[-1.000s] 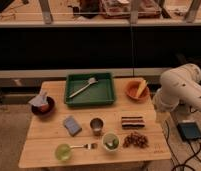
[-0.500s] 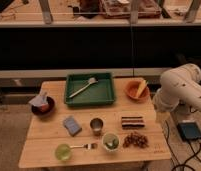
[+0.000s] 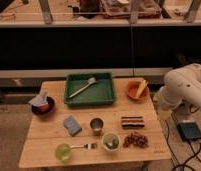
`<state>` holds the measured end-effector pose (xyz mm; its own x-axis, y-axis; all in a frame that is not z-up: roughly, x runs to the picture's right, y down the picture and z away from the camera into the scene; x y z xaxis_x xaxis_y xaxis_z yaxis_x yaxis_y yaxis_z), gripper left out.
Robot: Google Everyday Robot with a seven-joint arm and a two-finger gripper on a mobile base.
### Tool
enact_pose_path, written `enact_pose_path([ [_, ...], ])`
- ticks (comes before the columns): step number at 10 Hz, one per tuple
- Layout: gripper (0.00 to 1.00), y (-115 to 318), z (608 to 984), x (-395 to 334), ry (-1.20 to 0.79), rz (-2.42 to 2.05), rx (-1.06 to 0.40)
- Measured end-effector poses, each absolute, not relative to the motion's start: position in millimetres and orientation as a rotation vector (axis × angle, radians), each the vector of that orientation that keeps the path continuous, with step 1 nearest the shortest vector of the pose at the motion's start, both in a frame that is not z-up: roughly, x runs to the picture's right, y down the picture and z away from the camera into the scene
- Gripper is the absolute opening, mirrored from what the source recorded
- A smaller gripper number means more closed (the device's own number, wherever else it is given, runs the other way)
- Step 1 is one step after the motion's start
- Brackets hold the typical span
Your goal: Place banana in tray
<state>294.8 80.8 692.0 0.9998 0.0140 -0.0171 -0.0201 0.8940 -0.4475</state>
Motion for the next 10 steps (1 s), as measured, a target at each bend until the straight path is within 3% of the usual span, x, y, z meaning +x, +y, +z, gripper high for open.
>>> enact_pose_path([
  [5,0.65,-24.4,738.8,299.6,-0.033,-0.061,-0.240],
  [10,0.65,-29.0,740.3,302.3,-0.023,-0.084,-0.213],
])
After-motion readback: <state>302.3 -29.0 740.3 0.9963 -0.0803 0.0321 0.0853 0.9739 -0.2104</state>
